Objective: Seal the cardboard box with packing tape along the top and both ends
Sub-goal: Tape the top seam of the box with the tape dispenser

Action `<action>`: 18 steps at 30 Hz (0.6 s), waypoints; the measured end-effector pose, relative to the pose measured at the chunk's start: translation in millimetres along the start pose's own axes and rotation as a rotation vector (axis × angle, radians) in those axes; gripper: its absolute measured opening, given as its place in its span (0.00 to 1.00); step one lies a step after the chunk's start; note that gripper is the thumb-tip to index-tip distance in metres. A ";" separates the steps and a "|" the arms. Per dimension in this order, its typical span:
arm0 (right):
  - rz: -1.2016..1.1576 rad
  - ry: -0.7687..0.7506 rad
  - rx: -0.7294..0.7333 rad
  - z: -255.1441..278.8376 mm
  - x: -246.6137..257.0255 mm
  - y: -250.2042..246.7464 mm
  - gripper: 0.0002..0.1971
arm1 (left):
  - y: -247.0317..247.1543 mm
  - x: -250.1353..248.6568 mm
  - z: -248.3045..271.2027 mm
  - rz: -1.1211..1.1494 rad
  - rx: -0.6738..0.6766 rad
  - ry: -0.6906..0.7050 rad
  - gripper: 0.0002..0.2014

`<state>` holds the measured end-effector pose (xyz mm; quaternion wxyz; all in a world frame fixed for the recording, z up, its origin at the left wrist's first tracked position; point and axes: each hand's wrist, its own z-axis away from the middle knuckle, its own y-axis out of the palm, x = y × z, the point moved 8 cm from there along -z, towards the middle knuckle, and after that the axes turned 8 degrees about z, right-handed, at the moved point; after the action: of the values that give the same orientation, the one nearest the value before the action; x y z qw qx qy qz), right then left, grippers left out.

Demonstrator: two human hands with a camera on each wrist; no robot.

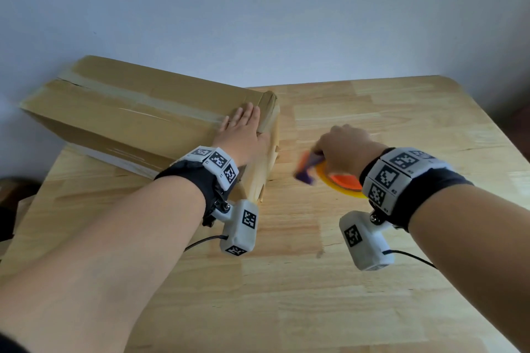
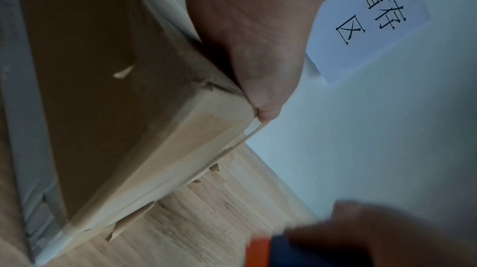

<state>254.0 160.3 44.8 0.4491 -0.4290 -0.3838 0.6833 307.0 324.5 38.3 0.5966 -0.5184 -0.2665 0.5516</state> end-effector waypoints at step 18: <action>-1.598 0.603 -0.055 16.2 -42.7 136.8 0.27 | 8.2 -10.8 18.6 -0.018 -0.002 0.179 0.31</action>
<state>209.8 76.5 -63.9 0.8686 -0.2037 -0.4516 0.0085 284.6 319.2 39.5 0.6223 -0.5638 -0.2172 0.4976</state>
